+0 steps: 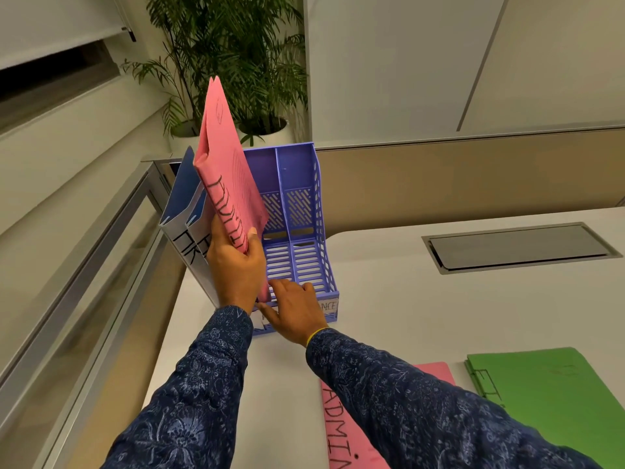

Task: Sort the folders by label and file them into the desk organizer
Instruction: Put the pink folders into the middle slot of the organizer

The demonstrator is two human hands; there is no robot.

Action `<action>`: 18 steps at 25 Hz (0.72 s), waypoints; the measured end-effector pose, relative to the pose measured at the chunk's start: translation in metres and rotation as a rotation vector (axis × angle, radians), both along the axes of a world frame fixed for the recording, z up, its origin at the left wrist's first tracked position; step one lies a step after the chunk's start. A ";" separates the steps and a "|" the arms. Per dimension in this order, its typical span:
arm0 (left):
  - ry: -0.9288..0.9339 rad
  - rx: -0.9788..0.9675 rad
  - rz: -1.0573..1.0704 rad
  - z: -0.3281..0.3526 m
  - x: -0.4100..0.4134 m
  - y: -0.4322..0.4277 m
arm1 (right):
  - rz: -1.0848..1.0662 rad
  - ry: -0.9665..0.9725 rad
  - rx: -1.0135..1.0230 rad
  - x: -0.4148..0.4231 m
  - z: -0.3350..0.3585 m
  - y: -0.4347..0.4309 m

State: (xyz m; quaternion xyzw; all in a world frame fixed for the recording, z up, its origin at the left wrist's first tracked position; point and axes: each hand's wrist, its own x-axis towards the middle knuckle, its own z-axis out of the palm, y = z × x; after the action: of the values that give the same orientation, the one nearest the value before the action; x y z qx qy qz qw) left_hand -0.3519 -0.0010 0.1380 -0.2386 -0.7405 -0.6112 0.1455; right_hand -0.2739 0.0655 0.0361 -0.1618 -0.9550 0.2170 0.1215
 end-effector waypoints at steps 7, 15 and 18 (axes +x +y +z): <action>0.008 0.022 0.017 0.001 0.002 -0.001 | -0.030 0.035 -0.075 0.002 0.006 0.001; 0.022 0.014 -0.064 0.000 0.013 -0.015 | -0.043 0.076 -0.033 0.012 0.017 0.000; 0.006 0.020 -0.135 -0.013 0.033 -0.033 | -0.055 0.107 -0.041 0.030 0.020 0.000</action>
State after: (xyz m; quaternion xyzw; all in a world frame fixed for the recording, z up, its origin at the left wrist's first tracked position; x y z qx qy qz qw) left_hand -0.3185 -0.0340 0.1249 -0.2884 -0.7162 -0.6262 0.1087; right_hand -0.2437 0.0652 0.0562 -0.1784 -0.9377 0.2412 0.1751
